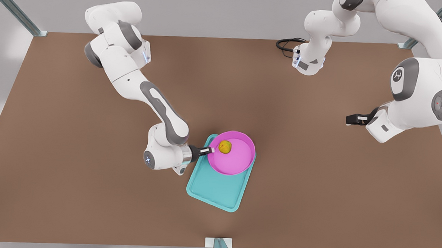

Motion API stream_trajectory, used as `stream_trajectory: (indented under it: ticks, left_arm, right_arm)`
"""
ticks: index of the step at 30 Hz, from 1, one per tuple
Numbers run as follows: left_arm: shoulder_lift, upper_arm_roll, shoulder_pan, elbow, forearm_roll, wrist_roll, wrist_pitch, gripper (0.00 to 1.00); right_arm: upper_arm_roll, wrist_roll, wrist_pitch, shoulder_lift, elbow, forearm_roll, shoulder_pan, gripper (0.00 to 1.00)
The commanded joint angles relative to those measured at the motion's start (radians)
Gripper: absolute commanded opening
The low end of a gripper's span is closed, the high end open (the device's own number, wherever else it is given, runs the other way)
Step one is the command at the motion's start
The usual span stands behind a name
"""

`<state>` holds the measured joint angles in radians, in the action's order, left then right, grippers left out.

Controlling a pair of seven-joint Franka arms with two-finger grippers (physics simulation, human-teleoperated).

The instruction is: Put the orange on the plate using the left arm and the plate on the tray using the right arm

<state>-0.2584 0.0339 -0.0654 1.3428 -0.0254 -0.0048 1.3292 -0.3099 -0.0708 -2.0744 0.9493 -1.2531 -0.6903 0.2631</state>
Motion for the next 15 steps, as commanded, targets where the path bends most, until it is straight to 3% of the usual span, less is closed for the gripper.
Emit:
stream_trajectory:
  ticks: [1, 6, 7, 15]
  left_arm:
    - [-0.002, 0.0, -0.001, -0.001, -0.001, 0.006, 0.004, 1.0]
    - [-0.035, -0.009, -0.007, -0.001, -0.008, 0.008, 0.054, 1.0]
    - [-0.033, -0.009, -0.008, 0.001, -0.005, 0.008, 0.053, 1.0]
    - [-0.036, -0.009, -0.01, 0.001, -0.004, 0.006, 0.054, 1.0]
  right_arm:
    - [0.002, 0.039, 0.007, 0.023, 0.035, -0.017, -0.015, 0.21]
    - [0.017, 0.026, 0.004, 0.045, 0.044, -0.012, -0.044, 0.24]
    - [0.017, 0.025, -0.007, 0.045, 0.044, -0.012, -0.036, 1.0]
    - [0.017, 0.028, 0.014, 0.016, 0.046, 0.009, -0.031, 1.0]
